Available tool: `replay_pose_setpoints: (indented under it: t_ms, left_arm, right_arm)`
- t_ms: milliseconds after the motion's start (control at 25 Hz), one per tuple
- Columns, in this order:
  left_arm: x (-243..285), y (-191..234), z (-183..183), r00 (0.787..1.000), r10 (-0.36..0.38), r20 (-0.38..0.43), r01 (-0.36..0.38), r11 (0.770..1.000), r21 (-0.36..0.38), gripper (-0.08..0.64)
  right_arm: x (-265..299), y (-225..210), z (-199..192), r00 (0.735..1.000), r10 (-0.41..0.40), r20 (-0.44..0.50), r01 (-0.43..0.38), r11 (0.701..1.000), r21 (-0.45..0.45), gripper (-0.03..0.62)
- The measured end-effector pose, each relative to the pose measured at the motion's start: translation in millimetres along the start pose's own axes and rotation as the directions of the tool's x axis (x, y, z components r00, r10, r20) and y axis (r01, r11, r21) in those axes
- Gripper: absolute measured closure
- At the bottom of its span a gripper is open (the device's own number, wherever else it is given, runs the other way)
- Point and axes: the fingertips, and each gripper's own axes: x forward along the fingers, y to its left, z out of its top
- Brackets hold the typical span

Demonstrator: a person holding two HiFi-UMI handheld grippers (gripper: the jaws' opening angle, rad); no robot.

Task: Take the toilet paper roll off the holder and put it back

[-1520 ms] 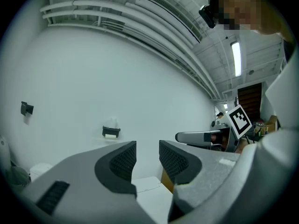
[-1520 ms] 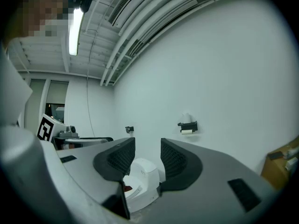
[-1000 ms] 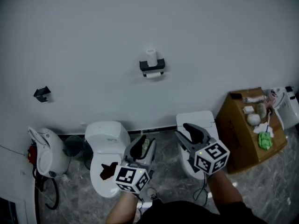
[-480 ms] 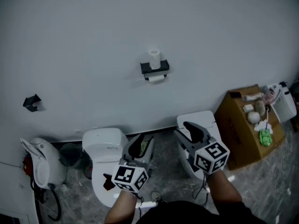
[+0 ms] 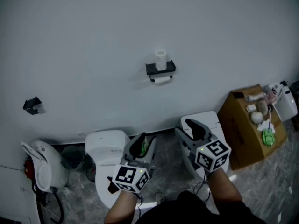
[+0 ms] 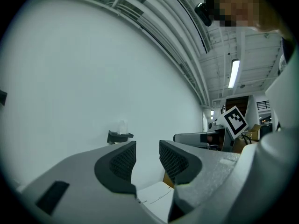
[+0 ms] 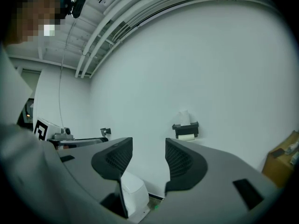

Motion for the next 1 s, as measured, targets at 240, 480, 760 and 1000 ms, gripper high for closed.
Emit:
replay_pose_setpoints:
  t_ms: [240, 480, 760, 1000]
  left_arm:
    - [19, 17, -5, 1.0, 0.021, -0.013, -0.021, 1.0, -0.008, 0.416]
    - [59, 41, -8, 0.997, 0.066, -0.029, -0.066, 0.998, -0.004, 0.416]
    - [130, 64, 7, 0.992, 0.129, -0.015, -0.129, 0.992, 0.012, 0.416]
    - [186, 83, 7, 0.984, 0.175, -0.018, -0.175, 0.984, 0.032, 0.416]
  right_arm:
    - [28, -14, 2, 1.0, 0.021, -0.004, -0.021, 1.0, 0.0, 0.374]
    - [67, -48, 11, 0.998, 0.063, -0.002, -0.063, 0.998, 0.009, 0.368]
    - [122, -109, 35, 0.992, 0.128, 0.004, -0.128, 0.992, 0.004, 0.356]
    - [165, -161, 47, 0.987, 0.163, 0.004, -0.163, 0.986, 0.013, 0.345]
